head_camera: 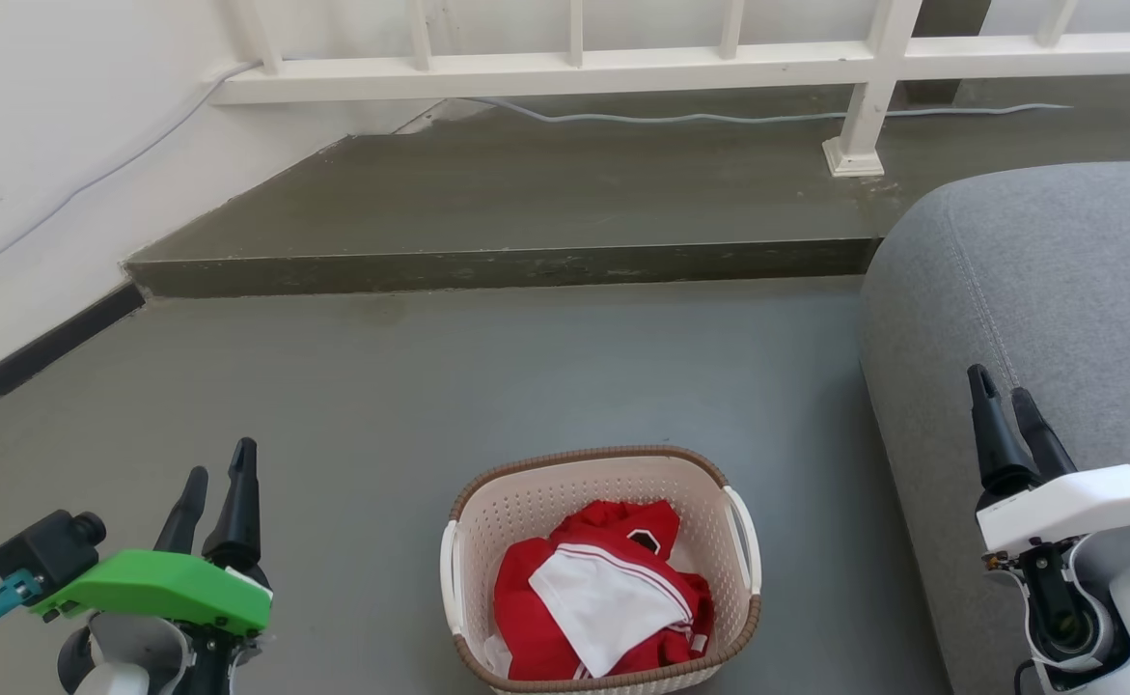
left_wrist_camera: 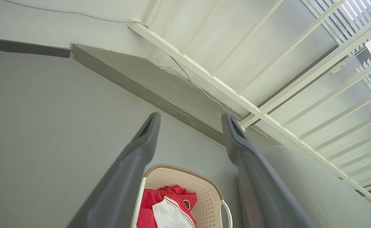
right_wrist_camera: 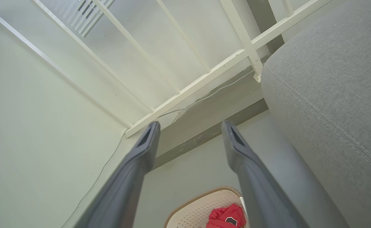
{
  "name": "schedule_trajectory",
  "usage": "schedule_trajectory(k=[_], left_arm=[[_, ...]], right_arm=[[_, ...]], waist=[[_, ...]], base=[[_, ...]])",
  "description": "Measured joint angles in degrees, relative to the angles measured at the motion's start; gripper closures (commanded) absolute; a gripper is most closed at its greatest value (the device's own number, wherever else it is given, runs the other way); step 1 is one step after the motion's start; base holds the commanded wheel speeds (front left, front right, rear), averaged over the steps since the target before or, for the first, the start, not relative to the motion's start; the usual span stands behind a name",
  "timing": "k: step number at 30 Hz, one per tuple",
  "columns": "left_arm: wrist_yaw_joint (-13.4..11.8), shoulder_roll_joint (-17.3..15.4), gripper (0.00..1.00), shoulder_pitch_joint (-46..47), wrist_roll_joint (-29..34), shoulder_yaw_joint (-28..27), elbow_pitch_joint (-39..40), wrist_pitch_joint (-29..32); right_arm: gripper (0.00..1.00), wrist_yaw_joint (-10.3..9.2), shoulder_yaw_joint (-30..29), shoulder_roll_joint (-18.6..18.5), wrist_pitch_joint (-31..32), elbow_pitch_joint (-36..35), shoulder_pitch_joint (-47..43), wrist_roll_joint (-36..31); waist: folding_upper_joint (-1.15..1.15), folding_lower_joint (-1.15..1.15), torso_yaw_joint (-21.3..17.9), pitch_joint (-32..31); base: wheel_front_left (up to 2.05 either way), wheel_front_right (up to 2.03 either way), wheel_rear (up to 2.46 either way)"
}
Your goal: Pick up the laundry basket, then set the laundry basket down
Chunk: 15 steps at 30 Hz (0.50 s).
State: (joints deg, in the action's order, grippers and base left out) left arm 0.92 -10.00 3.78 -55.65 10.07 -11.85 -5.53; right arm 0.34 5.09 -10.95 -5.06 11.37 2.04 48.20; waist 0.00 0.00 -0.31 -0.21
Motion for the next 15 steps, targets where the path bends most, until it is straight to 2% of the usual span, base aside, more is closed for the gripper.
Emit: schedule_trajectory(k=[15], left_arm=[[-2.0, 0.0, 0.0, -0.2, 9.0, 3.3, 1.0, -2.4]], right_arm=[[0.0, -2.05, 2.4, 0.1, -2.6, -0.1, 0.0, -10.7]], waist=[[0.0, 0.0, -0.3, -0.6]], base=[[0.0, 0.0, 0.0]])
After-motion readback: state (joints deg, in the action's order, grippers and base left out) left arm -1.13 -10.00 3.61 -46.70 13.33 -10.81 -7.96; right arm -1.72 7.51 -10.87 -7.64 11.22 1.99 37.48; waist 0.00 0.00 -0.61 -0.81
